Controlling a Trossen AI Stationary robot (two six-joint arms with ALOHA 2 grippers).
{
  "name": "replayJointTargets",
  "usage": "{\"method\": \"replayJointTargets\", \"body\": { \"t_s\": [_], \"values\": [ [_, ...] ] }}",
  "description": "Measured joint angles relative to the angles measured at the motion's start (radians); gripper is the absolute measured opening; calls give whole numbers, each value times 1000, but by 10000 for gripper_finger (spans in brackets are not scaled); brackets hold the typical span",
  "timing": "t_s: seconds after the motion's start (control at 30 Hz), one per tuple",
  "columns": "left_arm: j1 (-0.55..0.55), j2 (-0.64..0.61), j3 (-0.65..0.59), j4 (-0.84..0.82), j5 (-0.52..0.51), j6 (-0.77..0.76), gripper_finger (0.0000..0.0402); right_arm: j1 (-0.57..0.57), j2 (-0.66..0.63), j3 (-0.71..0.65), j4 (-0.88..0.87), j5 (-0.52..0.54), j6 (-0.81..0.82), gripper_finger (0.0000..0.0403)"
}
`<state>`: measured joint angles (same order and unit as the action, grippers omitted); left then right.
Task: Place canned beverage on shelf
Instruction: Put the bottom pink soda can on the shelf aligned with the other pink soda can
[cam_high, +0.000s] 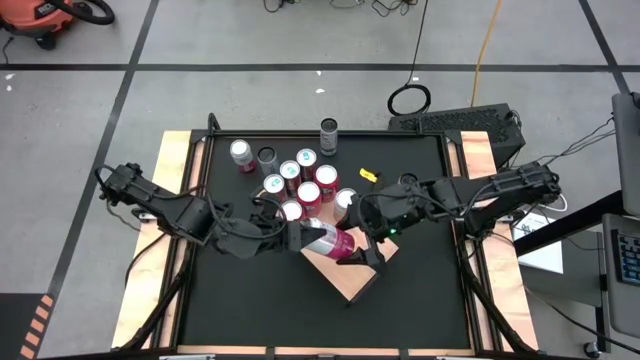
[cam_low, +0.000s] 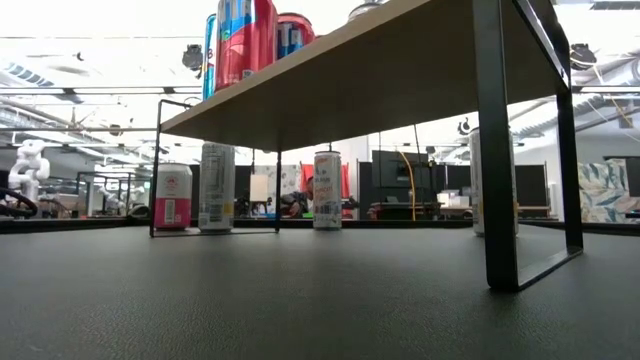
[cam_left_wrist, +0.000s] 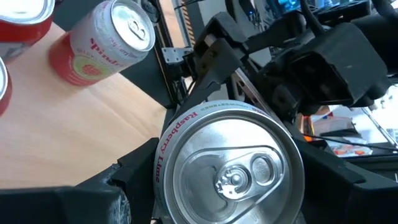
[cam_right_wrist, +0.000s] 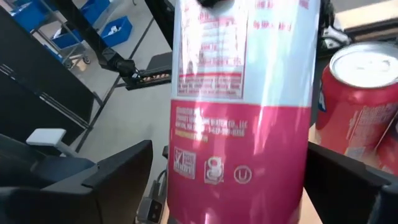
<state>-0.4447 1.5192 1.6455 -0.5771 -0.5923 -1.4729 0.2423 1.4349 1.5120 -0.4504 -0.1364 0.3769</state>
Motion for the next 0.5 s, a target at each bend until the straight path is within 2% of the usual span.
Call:
{"method": "replayJointTargets", "body": {
  "t_s": [0.23,0.5],
  "values": [
    [7,0,0,21,-19,39,283,-6,-2,0,12,4,-11,360],
    [7,0,0,18,-16,39,291,-8,18,1,18,5,-52,320]
  ]
}}
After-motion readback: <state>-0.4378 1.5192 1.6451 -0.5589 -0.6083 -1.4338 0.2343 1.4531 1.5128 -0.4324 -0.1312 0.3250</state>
